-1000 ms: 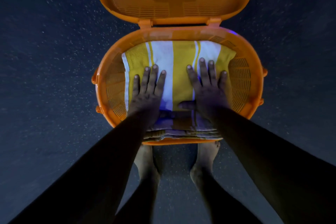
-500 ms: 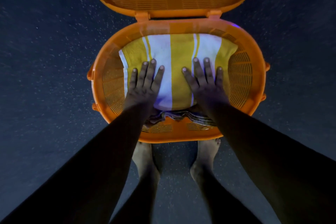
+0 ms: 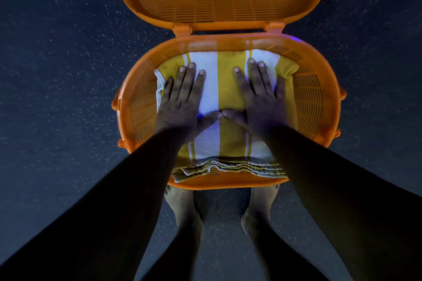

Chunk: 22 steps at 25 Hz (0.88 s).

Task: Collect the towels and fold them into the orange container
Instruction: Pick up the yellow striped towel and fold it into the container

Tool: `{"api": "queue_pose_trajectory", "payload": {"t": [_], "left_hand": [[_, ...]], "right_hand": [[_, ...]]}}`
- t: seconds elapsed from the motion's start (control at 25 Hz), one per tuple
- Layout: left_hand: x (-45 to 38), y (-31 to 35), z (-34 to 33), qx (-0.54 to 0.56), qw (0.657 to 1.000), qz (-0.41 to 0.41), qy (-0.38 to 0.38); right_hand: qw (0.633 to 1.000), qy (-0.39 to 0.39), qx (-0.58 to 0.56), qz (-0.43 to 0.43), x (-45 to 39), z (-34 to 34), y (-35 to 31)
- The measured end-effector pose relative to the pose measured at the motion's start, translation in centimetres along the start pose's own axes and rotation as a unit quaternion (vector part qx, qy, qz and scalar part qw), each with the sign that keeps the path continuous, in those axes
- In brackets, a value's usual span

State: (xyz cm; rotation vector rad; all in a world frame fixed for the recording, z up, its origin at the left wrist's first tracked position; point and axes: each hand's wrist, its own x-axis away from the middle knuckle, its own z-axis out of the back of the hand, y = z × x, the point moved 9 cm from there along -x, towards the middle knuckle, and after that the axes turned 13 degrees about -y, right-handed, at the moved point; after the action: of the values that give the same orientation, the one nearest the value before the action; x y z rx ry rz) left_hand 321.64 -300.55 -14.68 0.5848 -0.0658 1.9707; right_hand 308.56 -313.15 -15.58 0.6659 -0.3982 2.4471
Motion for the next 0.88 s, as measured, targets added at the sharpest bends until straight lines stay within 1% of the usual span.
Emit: {"api": "queue_pose_trajectory", "payload": {"t": [0.12,0.36,0.56,0.64,0.76,0.8,0.88], "left_hand": [[-1.1,-0.7,-3.0,-0.002,1.0,-0.011,-0.012],[-0.2,0.0,-0.6,-0.002,1.0,-0.006,-0.001],[-0.7,-0.7,-2.9,0.0,1.0,-0.017,0.016],[-0.7,-0.5,-2.9,-0.007,1.0,-0.018,0.006],[0.3,0.0,-0.9,-0.004,0.999,0.002,-0.046],[1.0,0.1,0.5,0.005,0.997,0.017,-0.08],[3.6,0.2,3.6,0.037,0.981,0.053,-0.183]], "right_hand": [[1.0,0.001,0.015,0.011,-1.0,-2.3,0.5],[1.0,-0.004,-0.006,0.006,0.0,-0.3,0.1],[1.0,0.003,-0.002,0.02,-0.7,-2.1,0.5],[1.0,0.003,-0.004,0.02,-0.7,-2.0,0.4],[0.999,-0.035,-0.023,0.006,0.4,0.0,0.0],[0.998,-0.063,-0.028,-0.001,1.2,1.1,-0.2],[0.991,-0.132,-0.029,-0.023,4.0,3.9,-0.7]]}}
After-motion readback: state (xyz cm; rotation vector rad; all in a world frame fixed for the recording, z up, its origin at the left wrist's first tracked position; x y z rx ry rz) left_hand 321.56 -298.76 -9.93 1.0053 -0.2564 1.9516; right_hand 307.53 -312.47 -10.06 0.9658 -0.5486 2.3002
